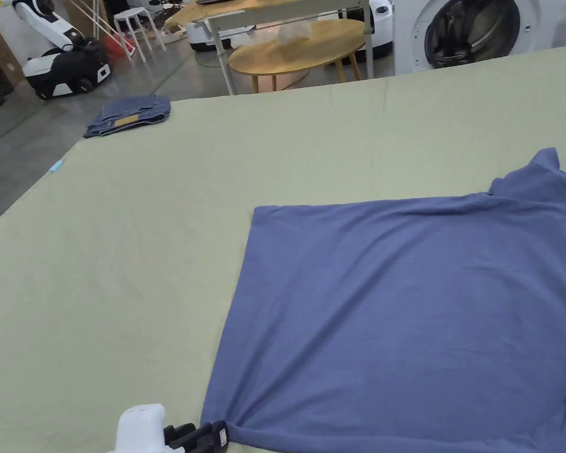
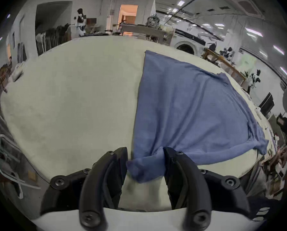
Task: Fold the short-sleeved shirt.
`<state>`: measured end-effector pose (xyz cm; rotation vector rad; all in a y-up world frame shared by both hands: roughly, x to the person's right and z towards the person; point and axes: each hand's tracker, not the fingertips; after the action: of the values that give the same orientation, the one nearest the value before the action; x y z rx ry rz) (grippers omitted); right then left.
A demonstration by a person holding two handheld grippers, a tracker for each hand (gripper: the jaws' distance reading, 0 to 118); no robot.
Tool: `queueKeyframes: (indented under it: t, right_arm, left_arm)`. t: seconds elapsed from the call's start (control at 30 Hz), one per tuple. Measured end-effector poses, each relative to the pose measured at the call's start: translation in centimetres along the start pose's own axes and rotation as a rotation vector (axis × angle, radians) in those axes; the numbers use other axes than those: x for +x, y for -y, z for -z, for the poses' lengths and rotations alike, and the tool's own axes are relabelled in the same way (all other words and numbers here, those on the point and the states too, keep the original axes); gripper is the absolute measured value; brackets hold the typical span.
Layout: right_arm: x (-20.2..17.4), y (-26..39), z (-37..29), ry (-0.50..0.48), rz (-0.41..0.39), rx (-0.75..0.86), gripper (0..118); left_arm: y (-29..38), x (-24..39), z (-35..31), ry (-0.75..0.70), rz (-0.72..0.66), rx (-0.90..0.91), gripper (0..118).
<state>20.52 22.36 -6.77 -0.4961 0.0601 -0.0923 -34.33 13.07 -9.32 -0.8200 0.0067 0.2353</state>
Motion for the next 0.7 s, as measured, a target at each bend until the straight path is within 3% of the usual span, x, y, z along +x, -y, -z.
queueKeyframes:
  t: [0.07, 0.3, 0.37, 0.4, 0.63, 0.7]
  right_arm:
    - [0.5, 0.1, -0.4, 0.018, 0.007, -0.01, 0]
    - [2.7, 1.4, -2.1, 0.112, 0.093, -0.051, 1]
    - [4.1, 2.7, -2.2, 0.131, 0.109, -0.078, 48]
    - [4.4, 3.3, -2.2, 0.126, 0.117, -0.096, 65]
    - [5.0, 7.3, -0.5, 0.138, 0.183, -0.221, 65]
    - [5.4, 8.2, 0.7, 0.152, 0.205, -0.254, 57]
  left_arm:
    - [-0.2, 0.5, 0.2, -0.023, 0.062, -0.017, 18]
    - [0.2, 2.2, 1.4, -0.057, 0.156, -0.057, 5]
    - [0.2, 1.8, 1.6, -0.057, 0.149, -0.058, 5]
    - [0.2, 1.6, 1.6, -0.051, 0.132, -0.059, 5]
    - [0.4, 1.5, 1.3, -0.027, 0.064, -0.051, 5]
    - [0.3, 1.6, 1.2, -0.027, 0.066, -0.053, 5]
